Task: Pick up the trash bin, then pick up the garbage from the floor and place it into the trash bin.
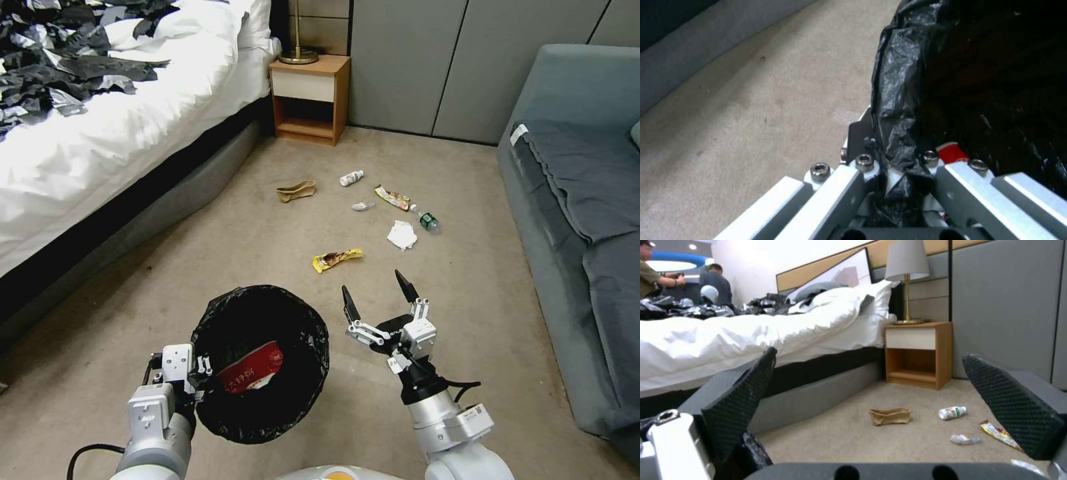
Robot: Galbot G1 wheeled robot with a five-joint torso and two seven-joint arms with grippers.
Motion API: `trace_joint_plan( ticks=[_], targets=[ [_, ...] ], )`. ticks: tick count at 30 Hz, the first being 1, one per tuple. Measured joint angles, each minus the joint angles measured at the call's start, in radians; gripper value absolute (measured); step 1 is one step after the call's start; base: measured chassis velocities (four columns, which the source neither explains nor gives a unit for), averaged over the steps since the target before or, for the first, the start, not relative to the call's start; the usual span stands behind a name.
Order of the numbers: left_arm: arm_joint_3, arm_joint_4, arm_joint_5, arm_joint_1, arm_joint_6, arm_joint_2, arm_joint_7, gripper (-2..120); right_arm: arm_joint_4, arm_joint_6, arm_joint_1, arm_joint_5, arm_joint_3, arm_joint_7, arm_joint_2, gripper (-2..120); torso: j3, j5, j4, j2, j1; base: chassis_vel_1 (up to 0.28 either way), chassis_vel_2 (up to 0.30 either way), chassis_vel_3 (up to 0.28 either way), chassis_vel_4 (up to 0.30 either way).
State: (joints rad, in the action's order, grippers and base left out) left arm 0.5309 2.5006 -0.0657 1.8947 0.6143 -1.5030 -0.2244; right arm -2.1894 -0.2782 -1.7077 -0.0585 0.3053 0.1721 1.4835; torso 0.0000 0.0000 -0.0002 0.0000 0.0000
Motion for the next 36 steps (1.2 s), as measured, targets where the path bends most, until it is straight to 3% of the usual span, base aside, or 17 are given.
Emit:
trace_joint_plan(
  ticks=[16,36],
  targets=[
    [-0.003,0.0,0.002,0.007,-0.006,-0.003,0.002,1,0.004,-0.021,-0.01,0.011,0.002,0.003,0.015,100,0.0,0.0,0.0002,0.0,0.0,-0.035,0.037,0.038,-0.032],
    [-0.003,-0.001,0.005,0.005,-0.008,-0.002,0.004,1,0.018,-0.047,-0.02,0.019,0.009,0.013,0.012,100,0.0,0.0,0.0002,0.0,0.0,-0.26,0.262,0.271,-0.268]
  ],
)
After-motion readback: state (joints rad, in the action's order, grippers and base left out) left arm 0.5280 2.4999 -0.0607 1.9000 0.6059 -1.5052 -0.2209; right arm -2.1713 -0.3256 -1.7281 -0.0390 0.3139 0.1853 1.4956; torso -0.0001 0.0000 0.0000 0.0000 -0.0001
